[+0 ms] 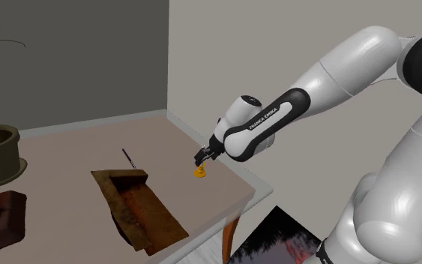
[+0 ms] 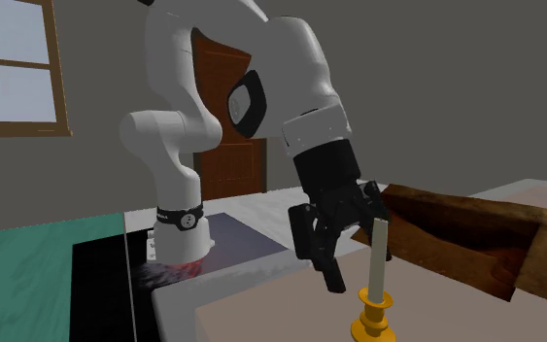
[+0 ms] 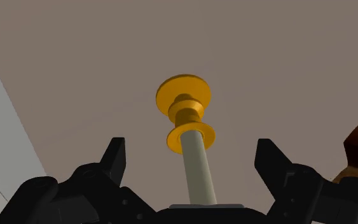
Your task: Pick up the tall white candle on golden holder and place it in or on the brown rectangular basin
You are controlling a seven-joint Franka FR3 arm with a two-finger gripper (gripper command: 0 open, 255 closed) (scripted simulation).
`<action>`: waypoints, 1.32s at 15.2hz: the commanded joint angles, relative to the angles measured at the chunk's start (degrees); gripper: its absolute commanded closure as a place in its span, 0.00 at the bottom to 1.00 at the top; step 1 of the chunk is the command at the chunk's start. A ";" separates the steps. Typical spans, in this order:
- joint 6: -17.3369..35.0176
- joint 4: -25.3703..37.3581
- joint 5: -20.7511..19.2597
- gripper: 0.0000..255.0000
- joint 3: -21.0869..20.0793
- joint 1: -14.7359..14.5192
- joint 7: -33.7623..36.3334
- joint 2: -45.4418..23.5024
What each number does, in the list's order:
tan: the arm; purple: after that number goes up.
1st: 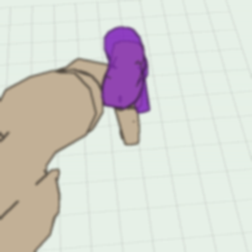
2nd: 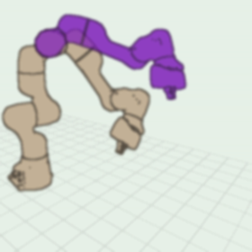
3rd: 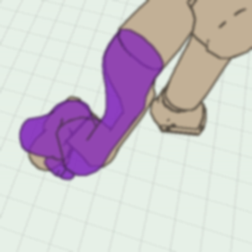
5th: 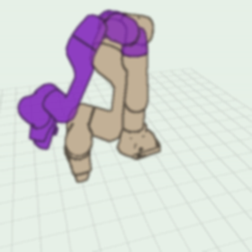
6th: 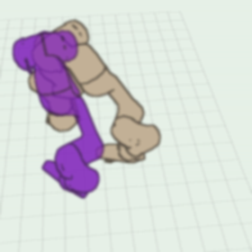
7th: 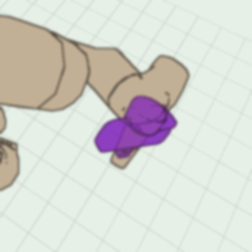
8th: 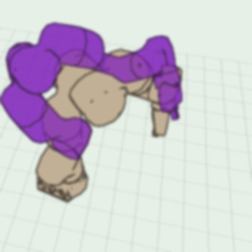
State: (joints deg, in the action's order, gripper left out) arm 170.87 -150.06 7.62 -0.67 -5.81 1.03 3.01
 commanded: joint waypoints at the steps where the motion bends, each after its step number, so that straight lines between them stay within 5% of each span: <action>1: 1.61 0.56 0.79 0.00 0.05 -0.20 -0.70 -2.10; 11: 3.39 1.45 1.96 0.00 -0.15 -0.28 -1.65 -4.77; 12: 3.39 1.45 1.96 1.00 -0.15 -0.28 -1.65 -4.77; 20: 3.40 1.44 1.94 1.00 -0.15 -0.28 -1.63 -4.76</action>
State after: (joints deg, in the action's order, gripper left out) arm 174.27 -148.61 9.57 -0.81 -6.09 -0.60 -1.75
